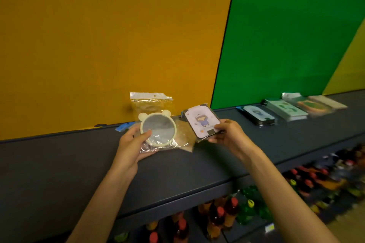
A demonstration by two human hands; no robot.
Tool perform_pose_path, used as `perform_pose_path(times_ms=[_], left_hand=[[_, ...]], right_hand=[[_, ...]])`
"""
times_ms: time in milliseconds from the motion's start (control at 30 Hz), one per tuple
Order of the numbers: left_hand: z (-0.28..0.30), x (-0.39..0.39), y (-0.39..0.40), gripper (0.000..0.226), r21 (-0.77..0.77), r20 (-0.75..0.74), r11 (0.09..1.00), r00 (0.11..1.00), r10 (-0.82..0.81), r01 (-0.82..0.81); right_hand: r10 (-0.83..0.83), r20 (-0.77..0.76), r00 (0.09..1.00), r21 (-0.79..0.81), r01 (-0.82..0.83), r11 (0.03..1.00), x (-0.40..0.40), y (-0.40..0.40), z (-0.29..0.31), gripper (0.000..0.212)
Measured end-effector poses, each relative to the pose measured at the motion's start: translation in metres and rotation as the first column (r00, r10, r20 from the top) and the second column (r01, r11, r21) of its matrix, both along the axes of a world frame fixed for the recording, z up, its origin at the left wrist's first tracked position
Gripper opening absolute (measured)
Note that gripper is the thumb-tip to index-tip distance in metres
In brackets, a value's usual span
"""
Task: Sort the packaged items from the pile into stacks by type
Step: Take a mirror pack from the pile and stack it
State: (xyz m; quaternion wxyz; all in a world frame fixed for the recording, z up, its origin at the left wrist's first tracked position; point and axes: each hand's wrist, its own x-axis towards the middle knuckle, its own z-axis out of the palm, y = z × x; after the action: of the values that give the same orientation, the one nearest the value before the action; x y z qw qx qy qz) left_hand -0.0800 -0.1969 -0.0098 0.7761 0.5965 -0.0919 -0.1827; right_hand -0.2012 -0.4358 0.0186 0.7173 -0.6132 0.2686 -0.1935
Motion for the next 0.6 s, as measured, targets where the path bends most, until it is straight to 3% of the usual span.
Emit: perform_pose_path(times_ms=[233,600], left_hand=[[0.004,-0.058,-0.079,0.026,0.020,-0.011,0.995,0.995,-0.095,0.095],[-0.015,-0.182,-0.221,0.006,0.062,-0.030,0.998,0.999,-0.027,0.029]], right_hand=[[-0.123,0.092,0.988,-0.023,0.125,0.992,-0.083,-0.060,-0.009,0.016],[-0.162,0.072,0.984,-0.095,0.169,0.981,-0.237,-0.173,-0.031,0.016]])
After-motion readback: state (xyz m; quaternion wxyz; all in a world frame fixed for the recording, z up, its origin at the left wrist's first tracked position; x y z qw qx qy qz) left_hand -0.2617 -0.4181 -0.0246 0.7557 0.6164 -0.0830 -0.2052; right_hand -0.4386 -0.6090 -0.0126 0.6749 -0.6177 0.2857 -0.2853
